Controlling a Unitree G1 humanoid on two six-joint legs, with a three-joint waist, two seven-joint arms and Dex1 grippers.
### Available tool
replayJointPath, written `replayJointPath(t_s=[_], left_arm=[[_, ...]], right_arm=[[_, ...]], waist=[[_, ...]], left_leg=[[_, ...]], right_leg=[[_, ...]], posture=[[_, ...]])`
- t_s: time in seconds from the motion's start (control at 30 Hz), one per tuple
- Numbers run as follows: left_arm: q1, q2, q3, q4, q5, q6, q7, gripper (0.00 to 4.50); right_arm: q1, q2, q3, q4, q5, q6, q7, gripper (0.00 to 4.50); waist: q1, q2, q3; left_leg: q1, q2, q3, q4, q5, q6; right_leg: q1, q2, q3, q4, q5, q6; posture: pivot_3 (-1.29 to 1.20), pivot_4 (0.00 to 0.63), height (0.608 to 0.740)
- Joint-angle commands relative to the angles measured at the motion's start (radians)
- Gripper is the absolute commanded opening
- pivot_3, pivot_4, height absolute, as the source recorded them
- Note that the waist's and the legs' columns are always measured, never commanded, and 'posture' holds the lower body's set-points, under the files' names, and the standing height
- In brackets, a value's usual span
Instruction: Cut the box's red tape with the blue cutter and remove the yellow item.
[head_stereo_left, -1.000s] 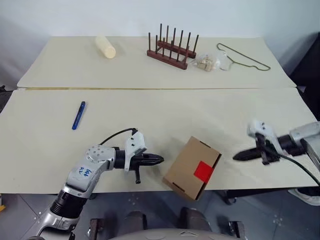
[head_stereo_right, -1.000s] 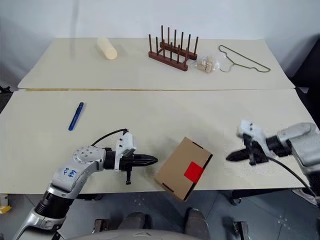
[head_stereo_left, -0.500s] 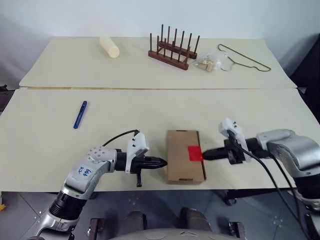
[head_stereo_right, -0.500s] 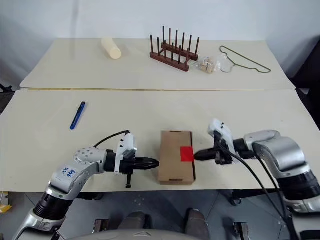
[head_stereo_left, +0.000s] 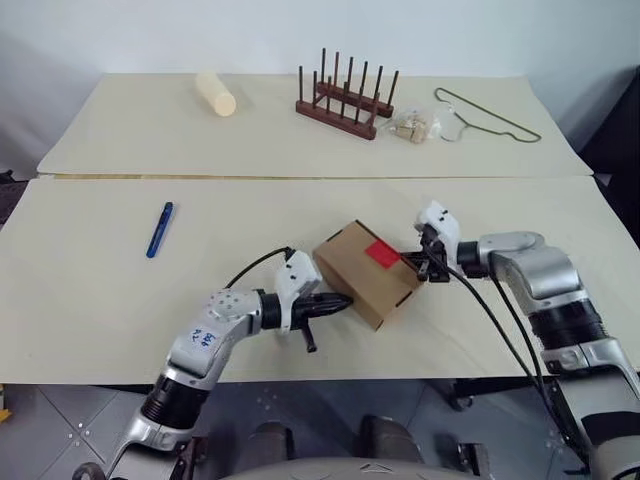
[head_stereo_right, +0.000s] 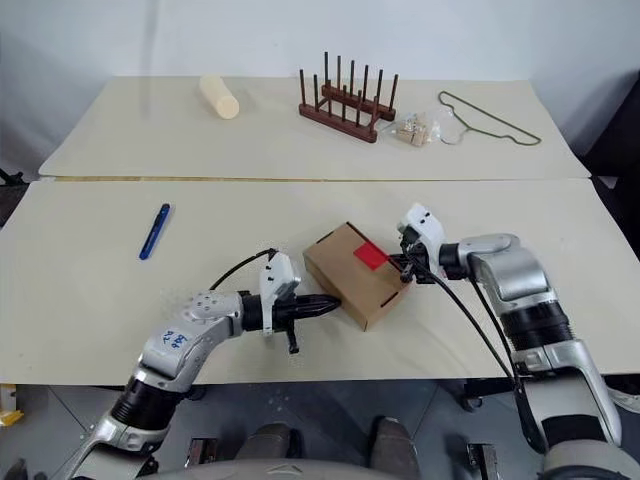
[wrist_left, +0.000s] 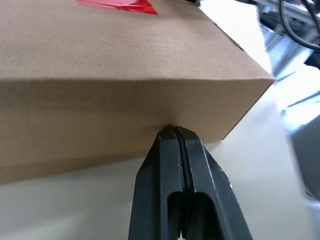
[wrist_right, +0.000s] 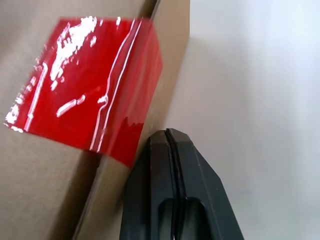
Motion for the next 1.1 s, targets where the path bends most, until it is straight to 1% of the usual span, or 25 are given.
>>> replayJointPath(t_s=[0.03,0.17,0.27,0.3,0.33,0.37,0.4,0.5,0.53,0.6,0.67,0.73,0.77,0.8,0.9,0.97,1.03,1.1], left_arm=[[-0.003,0.010,-0.005,-0.014,0.019,-0.030,0.002,0.00],[0.023,0.036,0.013,-0.037,0.013,-0.038,-0.009,0.00],[0.056,0.086,0.054,-0.097,0.002,-0.056,-0.017,0.00],[0.074,0.111,0.091,-0.129,-0.007,-0.061,-0.014,0.18],[0.095,0.141,0.158,-0.162,-0.016,-0.094,-0.010,0.40],[0.119,0.169,0.252,-0.192,-0.042,-0.118,-0.003,0.59],[0.138,0.187,0.316,-0.213,-0.062,-0.133,0.001,0.89],[0.252,0.326,0.503,-0.310,-0.147,-0.045,-0.061,1.82],[0.295,0.356,0.564,-0.335,-0.179,-0.020,-0.071,2.10],[0.380,0.371,0.692,-0.357,-0.245,0.011,-0.069,2.76],[0.513,0.350,0.844,-0.330,-0.257,-0.018,-0.075,3.39],[0.637,0.281,1.001,-0.267,-0.246,-0.101,-0.053,3.98],[0.673,0.240,1.060,-0.236,-0.222,-0.177,-0.024,4.25],[0.701,0.202,1.117,-0.212,-0.231,-0.191,0.013,4.45],[0.775,0.122,1.233,-0.149,-0.247,-0.241,0.082,4.45],[0.830,0.048,1.329,-0.088,-0.270,-0.292,0.137,4.45],[0.859,-0.001,1.373,-0.076,-0.298,-0.310,0.182,4.45],[0.883,-0.025,1.376,-0.103,-0.318,-0.302,0.212,4.45]], right_arm=[[-0.055,-0.003,-0.018,0.047,-0.020,-0.068,0.035,0.02],[-0.087,-0.040,-0.032,0.120,-0.054,-0.128,0.065,0.02],[-0.092,-0.081,-0.075,0.167,-0.046,-0.179,0.100,0.02],[-0.081,-0.115,-0.083,0.162,-0.030,-0.175,0.157,0.18],[-0.056,-0.149,-0.106,0.136,0.001,-0.197,0.224,0.38],[-0.040,-0.168,-0.144,0.126,0.024,-0.206,0.233,0.59],[-0.029,-0.177,-0.170,0.116,0.039,-0.212,0.233,0.92],[0.029,-0.163,-0.267,0.045,0.113,-0.299,0.259,1.99],[0.051,-0.159,-0.287,0.006,0.142,-0.299,0.276,2.29],[0.089,-0.152,-0.313,-0.076,0.194,-0.265,0.289,3.04],[0.140,-0.103,-0.366,-0.178,0.277,-0.284,0.284,3.73],[0.176,-0.049,-0.387,-0.275,0.345,-0.228,0.227,4.42],[0.193,-0.023,-0.384,-0.317,0.355,-0.229,0.205,4.50],[0.207,-0.002,-0.377,-0.352,0.363,-0.233,0.189,4.50],[0.241,0.048,-0.354,-0.428,0.379,-0.286,0.196,4.50],[0.267,0.095,-0.315,-0.485,0.375,-0.350,0.221,4.50],[0.276,0.126,-0.293,-0.511,0.367,-0.392,0.227,4.50],[0.275,0.142,-0.294,-0.524,0.377,-0.399,0.209,4.50]], waist=[[-0.002,0.000,0.000],[-0.007,0.000,0.000],[-0.006,0.000,0.000],[-0.006,0.000,0.000],[-0.006,0.001,0.001],[-0.006,0.001,0.001],[-0.007,0.001,0.001],[-0.022,0.001,0.000],[-0.025,0.001,0.000],[-0.029,0.002,0.001],[-0.029,0.002,0.001],[-0.036,0.002,0.001],[-0.036,0.002,0.001],[-0.035,0.002,0.001],[-0.022,0.001,0.001],[-0.020,0.000,0.000],[-0.021,0.000,0.000],[-0.016,-0.002,0.000]], left_leg=[[0.000,0.000,0.000,-0.001,0.000,0.000],[0.000,0.000,0.000,-0.001,0.000,0.000],[-0.001,0.000,0.000,-0.001,0.000,0.000],[-0.001,0.000,0.000,-0.001,0.000,0.000],[-0.001,0.000,0.000,-0.001,0.000,0.000],[-0.001,0.000,0.000,-0.002,0.000,0.000],[-0.001,0.001,0.000,-0.003,0.000,0.000],[-0.001,0.002,0.001,-0.004,0.000,0.000],[0.000,0.003,0.002,-0.005,0.000,-0.001],[0.002,0.003,0.003,-0.008,0.000,-0.001],[0.002,0.003,0.004,-0.009,0.000,-0.001],[0.002,0.005,0.004,-0.009,-0.001,-0.002],[0.003,0.005,0.004,-0.010,-0.001,-0.002],[0.003,0.005,0.004,-0.010,-0.001,-0.002],[0.002,0.005,0.004,-0.010,-0.001,-0.002],[0.002,0.005,0.004,-0.009,-0.002,-0.001],[0.003,0.005,0.004,-0.009,-0.004,-0.001],[0.002,0.005,0.005,-0.009,-0.004,0.000]], right_leg=[[-0.001,0.000,0.000,0.000,0.000,0.000],[-0.001,0.000,0.000,-0.001,0.000,0.000],[-0.001,0.000,0.000,-0.001,0.000,0.000],[-0.001,0.000,0.000,-0.002,0.000,0.000],[-0.001,0.000,0.000,-0.002,0.000,0.000],[-0.001,0.000,0.000,-0.002,0.000,0.000],[-0.001,0.000,-0.001,-0.003,0.000,0.000],[-0.001,0.001,-0.001,-0.004,0.000,0.000],[-0.001,0.001,-0.001,-0.005,0.000,0.000],[-0.001,0.001,0.000,-0.007,0.000,0.000],[-0.001,0.001,0.000,-0.007,0.000,0.000],[-0.001,0.002,0.000,-0.008,0.000,0.000],[-0.001,0.002,0.000,-0.008,0.000,0.000],[-0.001,0.003,0.000,-0.008,0.000,0.000],[-0.001,0.003,0.000,-0.009,0.000,-0.001],[-0.001,0.003,0.000,-0.009,0.001,-0.001],[-0.001,0.003,0.000,-0.009,0.001,-0.001],[-0.001,0.002,0.000,-0.009,0.001,-0.002]], posture=[[0.00,0.150,0.740],[0.00,0.150,0.740],[0.00,0.150,0.740],[0.00,0.150,0.740],[0.00,0.150,0.740],[0.00,0.150,0.740],[0.00,0.150,0.740],[0.00,0.150,0.740],[0.00,0.150,0.740],[0.00,0.150,0.740],[0.00,0.150,0.740],[0.00,0.150,0.740],[0.00,0.150,0.740],[0.00,0.150,0.740],[0.00,0.150,0.740],[0.00,0.150,0.740],[0.00,0.150,0.740],[0.00,0.150,0.740]])
